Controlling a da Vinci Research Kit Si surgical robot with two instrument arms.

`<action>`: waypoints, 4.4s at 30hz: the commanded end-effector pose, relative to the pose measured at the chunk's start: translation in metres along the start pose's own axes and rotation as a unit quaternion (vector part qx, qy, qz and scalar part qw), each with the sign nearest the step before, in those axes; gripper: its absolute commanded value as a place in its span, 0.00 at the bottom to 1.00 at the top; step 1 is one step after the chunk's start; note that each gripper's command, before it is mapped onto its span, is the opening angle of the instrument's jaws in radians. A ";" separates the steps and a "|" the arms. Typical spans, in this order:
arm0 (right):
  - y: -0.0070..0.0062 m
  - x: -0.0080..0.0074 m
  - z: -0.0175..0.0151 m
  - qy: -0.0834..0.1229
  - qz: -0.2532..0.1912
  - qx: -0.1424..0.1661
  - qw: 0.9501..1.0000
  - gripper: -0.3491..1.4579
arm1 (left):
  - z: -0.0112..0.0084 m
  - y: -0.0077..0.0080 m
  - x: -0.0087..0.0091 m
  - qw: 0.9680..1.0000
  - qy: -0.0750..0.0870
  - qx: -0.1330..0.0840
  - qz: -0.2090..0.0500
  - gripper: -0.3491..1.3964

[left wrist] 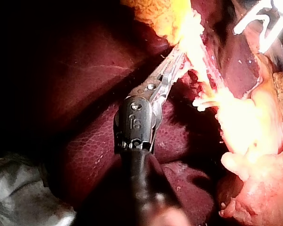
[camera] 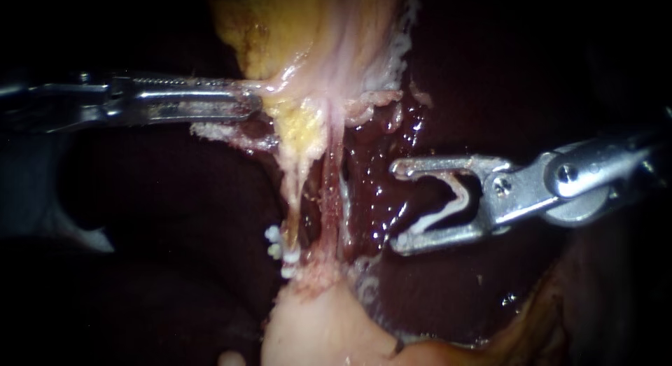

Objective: Clipping third clip left tube

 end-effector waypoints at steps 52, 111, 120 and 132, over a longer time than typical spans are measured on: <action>-0.0003 0.0020 0.0108 0.065 0.117 0.030 0.990 0.47 | -0.0085 -0.0009 0.0060 0.999 0.025 0.012 -0.019 0.00; 0.0054 0.0040 0.0214 0.179 0.161 0.088 0.967 0.46 | -0.0079 -0.0006 0.0060 0.999 0.026 0.015 -0.016 0.00; 0.0051 0.0057 0.0207 0.187 0.165 0.089 0.964 0.46 | -0.0079 -0.0006 0.0060 0.999 0.026 0.015 -0.016 0.00; 0.0048 0.0100 0.0185 0.210 0.179 0.092 0.957 0.45 | -0.0078 -0.0006 0.0059 0.999 0.026 0.014 -0.016 0.00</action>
